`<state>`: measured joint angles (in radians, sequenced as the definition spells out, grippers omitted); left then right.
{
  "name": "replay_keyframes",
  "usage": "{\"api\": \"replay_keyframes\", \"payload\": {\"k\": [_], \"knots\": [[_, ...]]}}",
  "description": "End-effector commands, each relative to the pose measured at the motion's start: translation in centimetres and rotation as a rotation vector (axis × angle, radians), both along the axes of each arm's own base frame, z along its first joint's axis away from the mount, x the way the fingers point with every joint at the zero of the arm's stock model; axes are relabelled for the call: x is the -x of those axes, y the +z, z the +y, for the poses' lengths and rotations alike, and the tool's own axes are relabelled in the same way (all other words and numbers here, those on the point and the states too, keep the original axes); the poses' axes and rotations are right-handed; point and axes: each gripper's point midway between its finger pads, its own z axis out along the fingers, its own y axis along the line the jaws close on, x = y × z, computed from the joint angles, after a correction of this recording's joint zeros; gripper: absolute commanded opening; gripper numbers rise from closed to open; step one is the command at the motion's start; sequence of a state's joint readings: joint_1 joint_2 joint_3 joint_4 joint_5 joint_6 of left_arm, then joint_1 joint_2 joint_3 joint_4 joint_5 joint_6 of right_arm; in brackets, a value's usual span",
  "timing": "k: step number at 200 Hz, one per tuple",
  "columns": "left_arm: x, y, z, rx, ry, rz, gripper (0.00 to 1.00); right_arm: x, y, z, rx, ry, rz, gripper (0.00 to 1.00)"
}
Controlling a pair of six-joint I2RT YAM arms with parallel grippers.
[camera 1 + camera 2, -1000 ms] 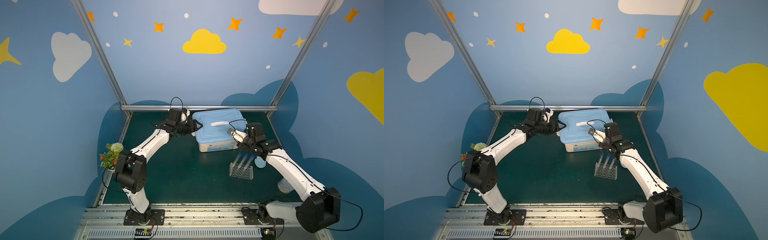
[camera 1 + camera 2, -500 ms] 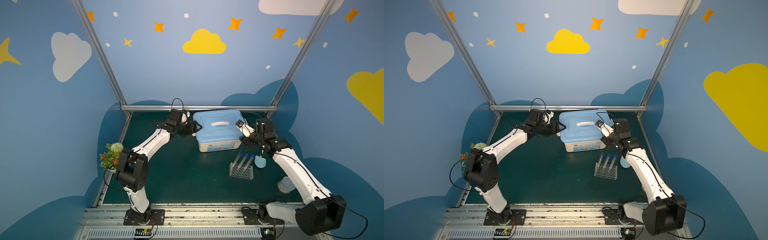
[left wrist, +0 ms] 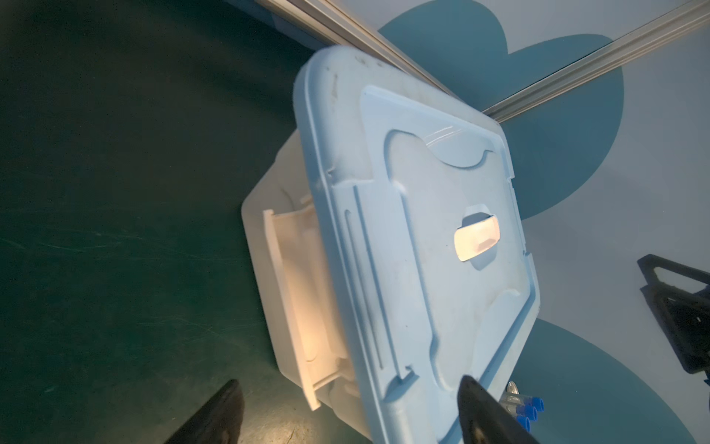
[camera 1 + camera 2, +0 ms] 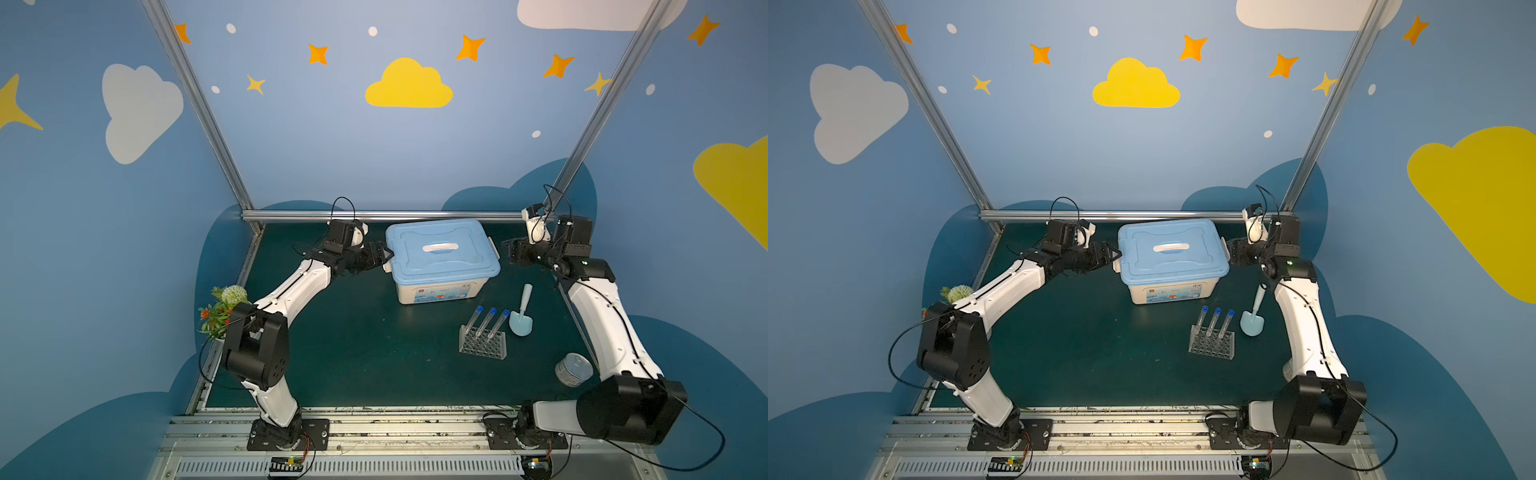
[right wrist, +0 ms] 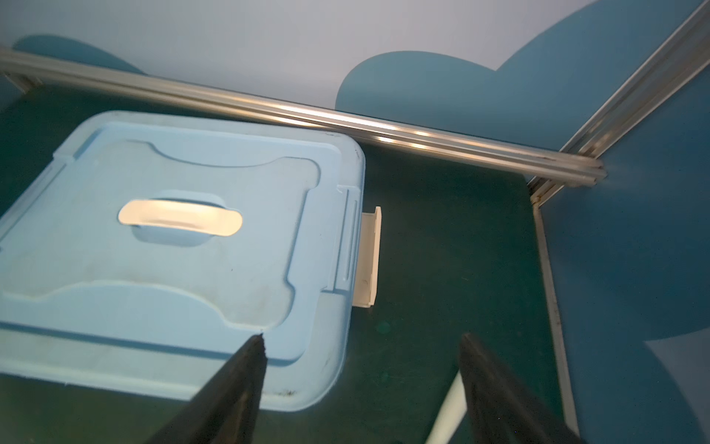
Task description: Organize the chemistry lab equipment
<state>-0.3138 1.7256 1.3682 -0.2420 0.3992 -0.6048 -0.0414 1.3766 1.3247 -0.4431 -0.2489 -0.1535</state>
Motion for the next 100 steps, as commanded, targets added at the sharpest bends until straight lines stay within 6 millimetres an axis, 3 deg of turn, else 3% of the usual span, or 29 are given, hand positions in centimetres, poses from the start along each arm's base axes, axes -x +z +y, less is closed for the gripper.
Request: {"api": "replay_keyframes", "payload": {"k": [1, 30, 100], "knots": [[-0.3, 0.4, 0.1, -0.002, -0.014, -0.042, 0.89, -1.1, -0.9, 0.6, -0.209, -0.025, 0.025, 0.8], [-0.7, -0.2, -0.5, 0.016, -0.041, -0.025, 0.91, -1.9, -2.4, -0.6, -0.321, -0.06, 0.071, 0.82], [-1.3, -0.6, -1.4, 0.061, -0.045, -0.033, 0.97, -3.7, -5.0, -0.6, -0.471, -0.009, 0.129, 0.84]]}}
